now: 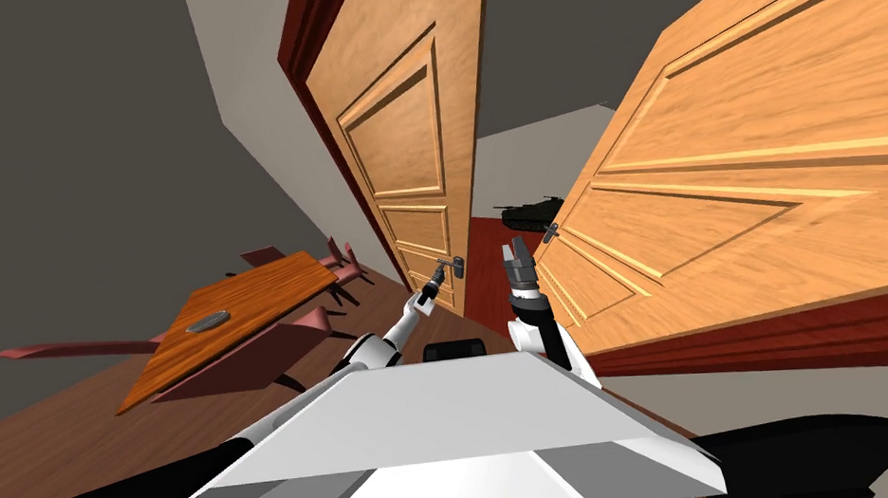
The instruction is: Push the door open
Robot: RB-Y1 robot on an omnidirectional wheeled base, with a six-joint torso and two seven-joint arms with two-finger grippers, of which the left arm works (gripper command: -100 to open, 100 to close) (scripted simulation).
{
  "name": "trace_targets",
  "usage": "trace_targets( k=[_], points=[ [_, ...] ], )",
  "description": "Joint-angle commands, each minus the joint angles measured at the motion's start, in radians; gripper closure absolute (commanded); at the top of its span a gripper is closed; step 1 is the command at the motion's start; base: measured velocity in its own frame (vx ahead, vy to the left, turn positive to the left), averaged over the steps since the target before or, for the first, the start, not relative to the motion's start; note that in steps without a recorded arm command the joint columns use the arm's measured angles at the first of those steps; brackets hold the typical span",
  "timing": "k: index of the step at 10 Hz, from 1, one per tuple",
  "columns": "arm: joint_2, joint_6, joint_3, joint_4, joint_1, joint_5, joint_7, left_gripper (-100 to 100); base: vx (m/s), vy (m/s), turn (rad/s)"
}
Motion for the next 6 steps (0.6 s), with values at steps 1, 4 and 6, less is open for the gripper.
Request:
trace_targets(
  k=[1,4,6],
  points=[
    [-0.007,0.001,0.004,-0.001,0.001,0.001,-0.003,-100,0.164,-0.112,-0.029],
    [-0.024,0.0,0.007,0.0,0.004,0.001,-0.006,-100,0.137,-0.067,-0.015],
    [-0.024,0.0,0.007,0.0,0.004,0.001,-0.006,100,-0.015,0.008,-0.003]
  ],
)
